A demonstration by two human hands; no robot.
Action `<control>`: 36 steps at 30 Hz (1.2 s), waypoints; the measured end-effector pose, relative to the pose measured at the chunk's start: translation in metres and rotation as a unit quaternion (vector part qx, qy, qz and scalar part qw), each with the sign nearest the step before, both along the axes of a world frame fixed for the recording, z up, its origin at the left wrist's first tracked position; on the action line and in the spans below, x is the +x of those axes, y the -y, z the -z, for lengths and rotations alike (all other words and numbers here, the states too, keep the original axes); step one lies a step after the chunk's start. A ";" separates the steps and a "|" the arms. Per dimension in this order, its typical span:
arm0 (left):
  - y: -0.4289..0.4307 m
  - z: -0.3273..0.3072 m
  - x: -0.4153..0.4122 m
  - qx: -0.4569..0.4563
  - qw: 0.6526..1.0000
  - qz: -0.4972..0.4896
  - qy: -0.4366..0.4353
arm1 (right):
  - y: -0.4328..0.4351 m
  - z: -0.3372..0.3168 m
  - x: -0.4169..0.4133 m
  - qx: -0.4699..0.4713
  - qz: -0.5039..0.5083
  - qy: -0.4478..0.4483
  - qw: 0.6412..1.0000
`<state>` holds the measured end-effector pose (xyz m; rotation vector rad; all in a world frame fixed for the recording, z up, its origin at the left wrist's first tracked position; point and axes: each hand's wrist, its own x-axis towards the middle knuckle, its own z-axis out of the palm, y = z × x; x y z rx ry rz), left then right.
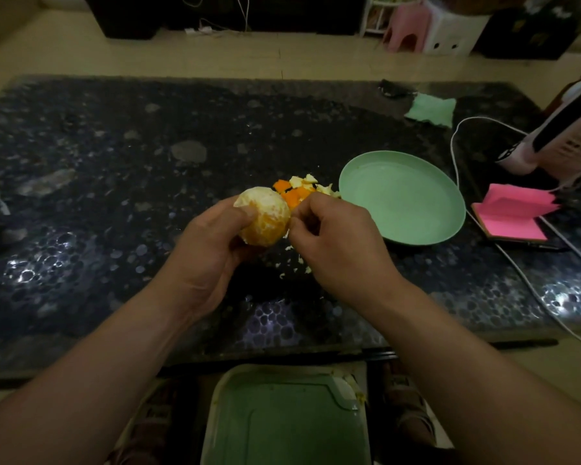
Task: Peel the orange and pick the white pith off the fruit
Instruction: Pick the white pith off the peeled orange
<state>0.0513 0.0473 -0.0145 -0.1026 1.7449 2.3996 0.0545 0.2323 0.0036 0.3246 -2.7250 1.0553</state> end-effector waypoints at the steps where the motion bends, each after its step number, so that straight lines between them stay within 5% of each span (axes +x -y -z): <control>1: -0.001 0.000 0.001 0.006 1.000 0.000 -0.005 | 0.001 0.000 0.000 -0.007 0.007 -0.005 1.000; 13: 0.006 -0.009 0.000 0.145 0.986 -0.002 0.084 | -0.006 -0.003 -0.006 -0.153 0.019 0.090 0.984; 36: 0.005 -0.008 0.000 0.086 0.995 -0.010 0.057 | -0.004 -0.007 -0.001 -0.088 -0.026 0.063 0.994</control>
